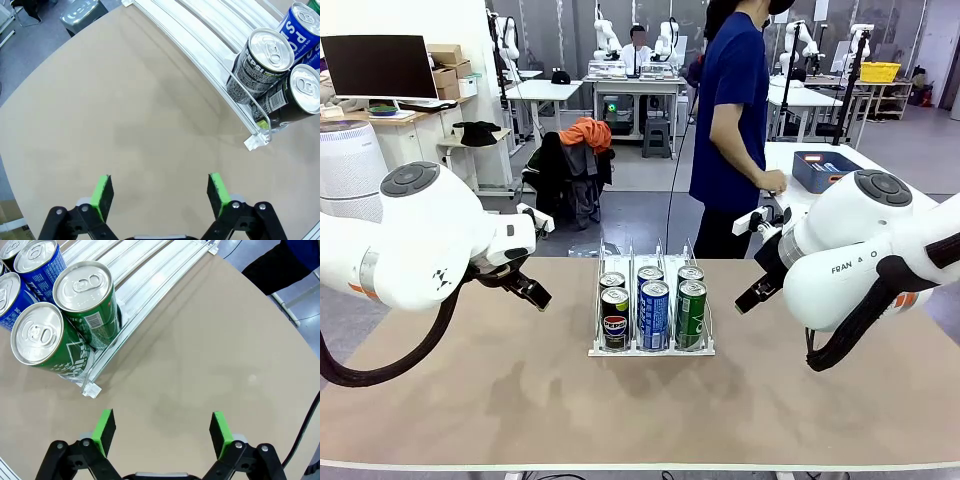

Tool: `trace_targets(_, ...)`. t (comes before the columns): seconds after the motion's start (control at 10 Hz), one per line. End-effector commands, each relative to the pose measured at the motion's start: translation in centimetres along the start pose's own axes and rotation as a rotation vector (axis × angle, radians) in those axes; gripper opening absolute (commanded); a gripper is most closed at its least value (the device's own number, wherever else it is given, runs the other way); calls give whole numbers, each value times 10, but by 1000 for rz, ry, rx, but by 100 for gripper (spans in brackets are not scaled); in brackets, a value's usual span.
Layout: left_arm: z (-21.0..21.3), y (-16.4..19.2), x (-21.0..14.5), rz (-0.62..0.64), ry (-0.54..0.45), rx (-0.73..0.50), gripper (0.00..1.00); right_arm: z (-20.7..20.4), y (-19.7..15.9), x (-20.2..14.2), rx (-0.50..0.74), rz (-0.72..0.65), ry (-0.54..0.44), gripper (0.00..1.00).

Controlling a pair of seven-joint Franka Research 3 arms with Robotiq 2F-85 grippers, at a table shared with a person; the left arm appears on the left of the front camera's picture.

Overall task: Fill the beverage cans into the dispenser.
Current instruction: Pick up the Sprite handed by the human.

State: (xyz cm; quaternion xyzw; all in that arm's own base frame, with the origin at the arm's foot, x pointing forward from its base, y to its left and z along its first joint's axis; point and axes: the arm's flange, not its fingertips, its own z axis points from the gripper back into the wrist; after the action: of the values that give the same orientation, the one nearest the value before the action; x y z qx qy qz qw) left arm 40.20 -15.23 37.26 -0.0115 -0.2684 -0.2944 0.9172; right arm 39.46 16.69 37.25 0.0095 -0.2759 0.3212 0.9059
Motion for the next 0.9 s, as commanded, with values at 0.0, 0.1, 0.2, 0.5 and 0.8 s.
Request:
trace_targets(0.0, 0, 1, 0, 1, 0, 0, 100, 0, 0, 0, 0, -1, 0, 100)
trace_targets(0.1, 0, 1, 0, 1, 0, 0, 100, 0, 0, 0, 0, -1, 0, 100)
trace_targets(0.2, 0, 1, 0, 1, 0, 0, 100, 0, 0, 0, 0, -1, 0, 100)
trace_targets(0.5, 18, 3, 9, -32, 35, -155, 100, 12, -2, 1, 70, -36, 23, 100)
trace_targets(0.8, 55, 29, 26, -82, 25, -333, 100, 52, -16, 21, 180, -54, 51, 100)
